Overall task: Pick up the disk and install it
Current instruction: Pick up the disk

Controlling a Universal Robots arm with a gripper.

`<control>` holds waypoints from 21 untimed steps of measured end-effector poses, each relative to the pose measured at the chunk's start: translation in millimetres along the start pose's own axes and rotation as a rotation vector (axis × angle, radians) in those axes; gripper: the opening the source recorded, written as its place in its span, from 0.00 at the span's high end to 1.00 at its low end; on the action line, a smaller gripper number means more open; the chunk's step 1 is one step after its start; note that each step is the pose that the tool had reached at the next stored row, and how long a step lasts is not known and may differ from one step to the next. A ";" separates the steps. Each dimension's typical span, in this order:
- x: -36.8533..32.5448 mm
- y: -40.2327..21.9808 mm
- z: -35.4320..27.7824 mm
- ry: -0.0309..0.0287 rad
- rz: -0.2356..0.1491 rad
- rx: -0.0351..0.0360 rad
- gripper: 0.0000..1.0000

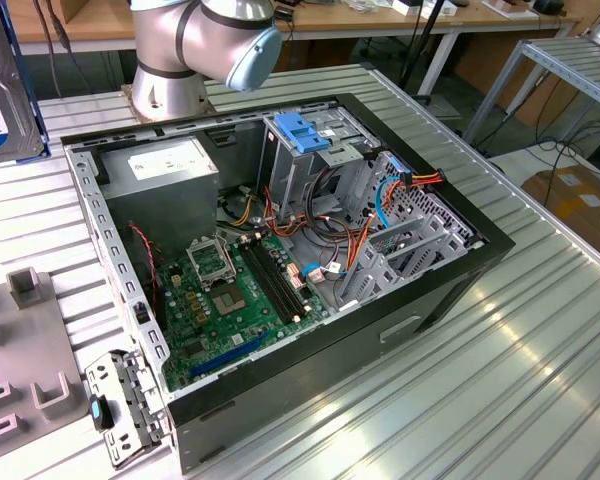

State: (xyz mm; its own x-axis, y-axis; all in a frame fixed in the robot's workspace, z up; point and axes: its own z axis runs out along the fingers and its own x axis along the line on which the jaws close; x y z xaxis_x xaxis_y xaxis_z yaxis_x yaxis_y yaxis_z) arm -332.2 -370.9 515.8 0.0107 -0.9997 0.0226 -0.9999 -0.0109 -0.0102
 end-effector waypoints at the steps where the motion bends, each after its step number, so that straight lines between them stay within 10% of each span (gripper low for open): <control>1: 0.0 -1.4 0.2 0.0000 0.000 0.0000 0.63; 13: 1.1 -14.4 2.1 0.0000 0.000 0.0000 0.63; 21: 15.5 -16.4 4.1 0.0000 0.000 0.0000 0.63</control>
State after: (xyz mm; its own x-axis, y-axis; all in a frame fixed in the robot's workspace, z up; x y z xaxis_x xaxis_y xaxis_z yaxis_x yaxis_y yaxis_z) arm -315.6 -386.4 512.2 0.0107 -0.9997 0.0227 -0.9999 -0.0110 -0.0102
